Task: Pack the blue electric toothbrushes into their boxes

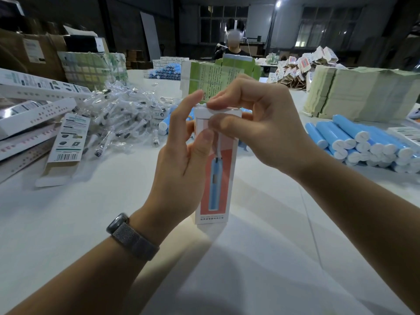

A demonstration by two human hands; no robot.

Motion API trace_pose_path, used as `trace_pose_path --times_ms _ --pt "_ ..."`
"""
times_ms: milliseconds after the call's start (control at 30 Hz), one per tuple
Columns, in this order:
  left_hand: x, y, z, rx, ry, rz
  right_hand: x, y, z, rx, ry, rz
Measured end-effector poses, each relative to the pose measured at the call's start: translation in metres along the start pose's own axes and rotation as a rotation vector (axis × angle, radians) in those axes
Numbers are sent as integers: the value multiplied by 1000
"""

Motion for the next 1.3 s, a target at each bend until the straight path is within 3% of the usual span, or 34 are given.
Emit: trace_pose_path --times_ms 333,633,767,1133,1300 --pt "1 2 6 -14 47 -41 -2 0 -5 -96 14 100" --pt "0 1 8 0 52 -48 -4 -2 -9 -107 75 93" --pt "0 0 8 -5 53 -52 -6 -3 -13 -3 33 84" --pt "-1 2 10 107 53 -22 1 0 8 -194 -41 -1" --pt "-1 1 10 139 43 -29 3 0 8 -164 -103 18"
Point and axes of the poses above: each hand's wrist, its own x-axis away from the middle knuckle, its own y-axis out of the palm, z = x × y, the point moved 3 cm from there along -x, towards the middle knuckle, and after that the axes turned 3 degrees about z, right-handed, at the moved point
